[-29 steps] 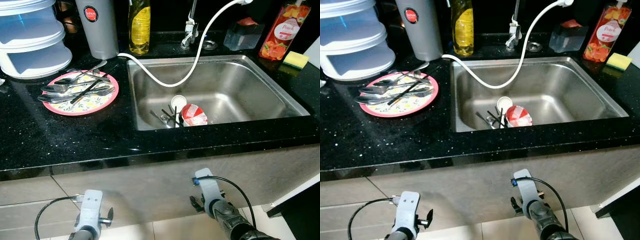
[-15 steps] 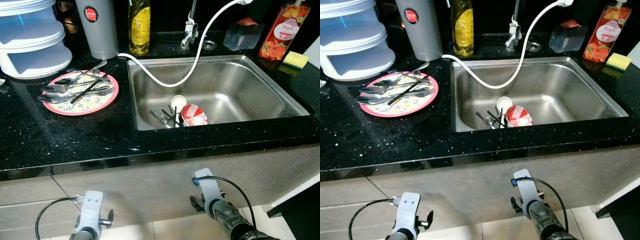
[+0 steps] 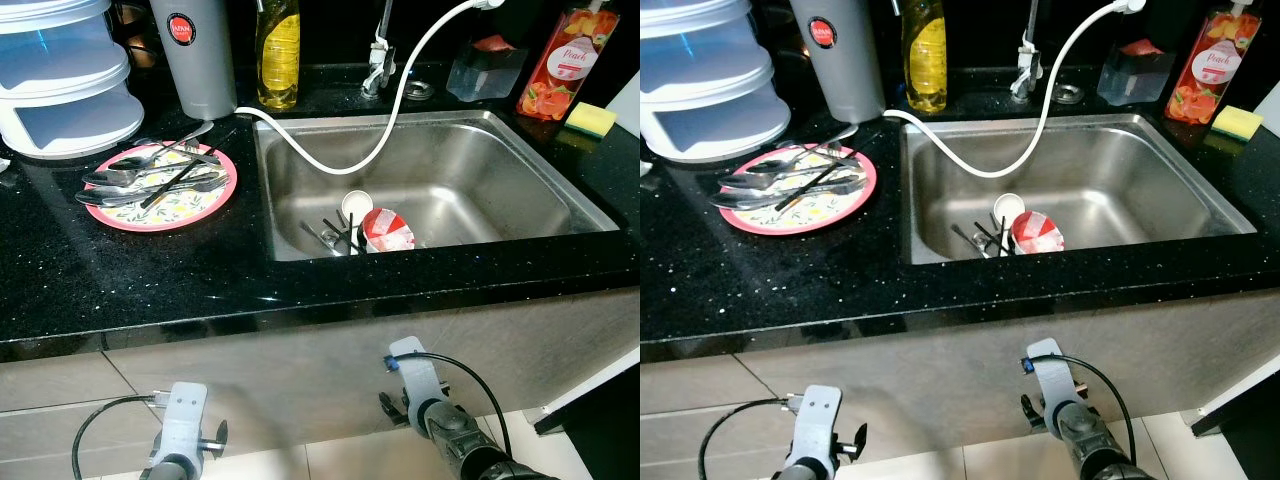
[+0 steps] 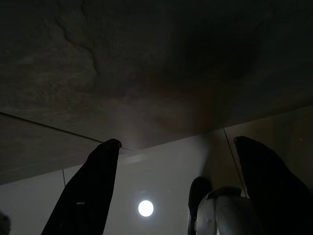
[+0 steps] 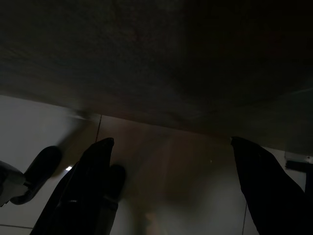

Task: Kitchen organization

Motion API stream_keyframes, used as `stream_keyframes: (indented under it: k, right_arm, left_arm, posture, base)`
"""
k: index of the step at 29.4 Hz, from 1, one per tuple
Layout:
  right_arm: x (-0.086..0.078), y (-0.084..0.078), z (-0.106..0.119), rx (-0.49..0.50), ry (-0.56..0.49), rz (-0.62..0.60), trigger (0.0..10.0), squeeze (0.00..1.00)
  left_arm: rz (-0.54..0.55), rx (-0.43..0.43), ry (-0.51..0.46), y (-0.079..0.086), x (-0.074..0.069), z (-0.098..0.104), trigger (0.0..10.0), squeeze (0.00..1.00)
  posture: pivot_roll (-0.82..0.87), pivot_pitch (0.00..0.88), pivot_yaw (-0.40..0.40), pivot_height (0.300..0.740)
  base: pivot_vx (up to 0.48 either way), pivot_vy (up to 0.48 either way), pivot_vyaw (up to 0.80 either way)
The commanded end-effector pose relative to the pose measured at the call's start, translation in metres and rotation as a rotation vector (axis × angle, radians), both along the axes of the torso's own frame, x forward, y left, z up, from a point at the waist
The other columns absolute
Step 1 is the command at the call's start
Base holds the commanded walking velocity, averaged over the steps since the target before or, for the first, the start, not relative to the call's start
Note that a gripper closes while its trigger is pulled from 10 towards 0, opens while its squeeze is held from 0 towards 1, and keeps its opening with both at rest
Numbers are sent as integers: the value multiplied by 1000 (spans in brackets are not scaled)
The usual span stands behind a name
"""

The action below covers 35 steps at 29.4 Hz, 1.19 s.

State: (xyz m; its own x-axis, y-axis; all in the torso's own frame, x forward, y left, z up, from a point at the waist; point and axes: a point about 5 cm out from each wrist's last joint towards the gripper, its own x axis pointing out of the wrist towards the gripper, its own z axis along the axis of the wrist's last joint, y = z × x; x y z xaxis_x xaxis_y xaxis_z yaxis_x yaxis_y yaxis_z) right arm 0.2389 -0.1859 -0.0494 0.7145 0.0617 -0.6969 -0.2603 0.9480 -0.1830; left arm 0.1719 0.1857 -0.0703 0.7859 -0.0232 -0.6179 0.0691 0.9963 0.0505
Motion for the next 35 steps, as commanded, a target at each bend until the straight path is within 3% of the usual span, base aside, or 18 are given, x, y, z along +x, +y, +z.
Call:
stream_keyframes:
  k: [1,35]
  right_arm:
    - [-3,1,-2,0,7,1,10000,0]
    - [-4,2,-3,-3,11,5,10000,0]
  left_arm:
    - [-1,9,9,3,-2,-1,10000,0]
    - [-6,10,19,2,-4,-3,10000,0]
  posture:
    - [133,23,-37,740]
    - [135,27,-38,740]
  base:
    - [0,0,0]
    - [0,0,0]
